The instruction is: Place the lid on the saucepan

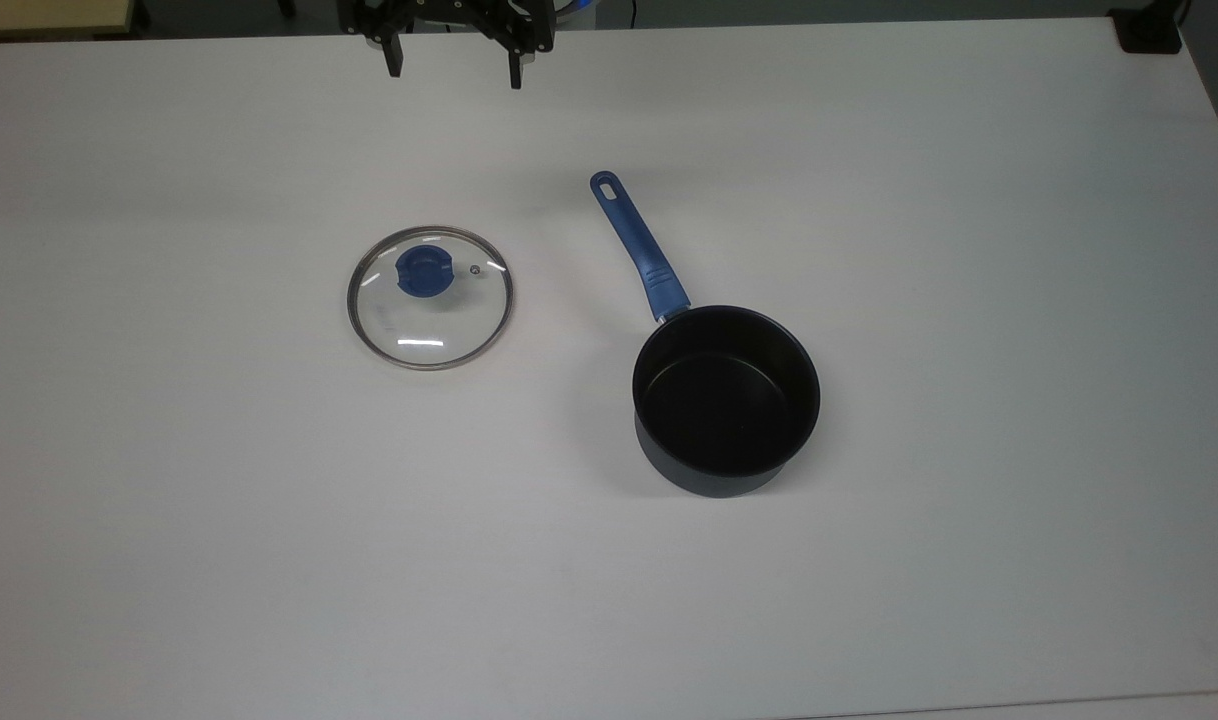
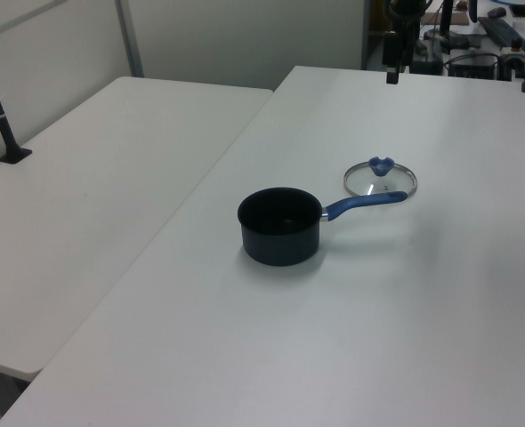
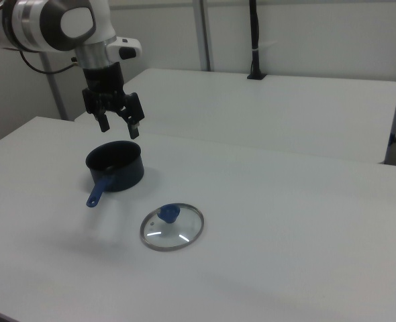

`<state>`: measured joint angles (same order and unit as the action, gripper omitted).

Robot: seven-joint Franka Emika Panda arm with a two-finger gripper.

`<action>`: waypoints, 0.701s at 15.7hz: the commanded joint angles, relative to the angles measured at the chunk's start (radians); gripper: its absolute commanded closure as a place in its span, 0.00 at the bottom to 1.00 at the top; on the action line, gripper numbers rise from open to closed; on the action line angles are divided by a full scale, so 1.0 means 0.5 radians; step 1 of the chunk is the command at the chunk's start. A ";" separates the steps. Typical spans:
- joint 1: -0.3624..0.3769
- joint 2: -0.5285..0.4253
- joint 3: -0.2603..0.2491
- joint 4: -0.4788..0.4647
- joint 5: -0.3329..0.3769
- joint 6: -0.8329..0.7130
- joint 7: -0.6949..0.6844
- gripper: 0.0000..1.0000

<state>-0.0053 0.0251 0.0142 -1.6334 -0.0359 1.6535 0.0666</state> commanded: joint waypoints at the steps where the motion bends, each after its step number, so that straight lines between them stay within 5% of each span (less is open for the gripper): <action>1: 0.023 -0.004 -0.019 -0.010 0.026 -0.030 0.029 0.00; 6: 0.026 0.014 -0.019 -0.016 0.020 -0.006 -0.001 0.00; 11: -0.005 0.124 -0.034 -0.025 0.023 0.052 -0.350 0.00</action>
<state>-0.0075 0.0523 0.0136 -1.6345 -0.0359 1.6537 0.0018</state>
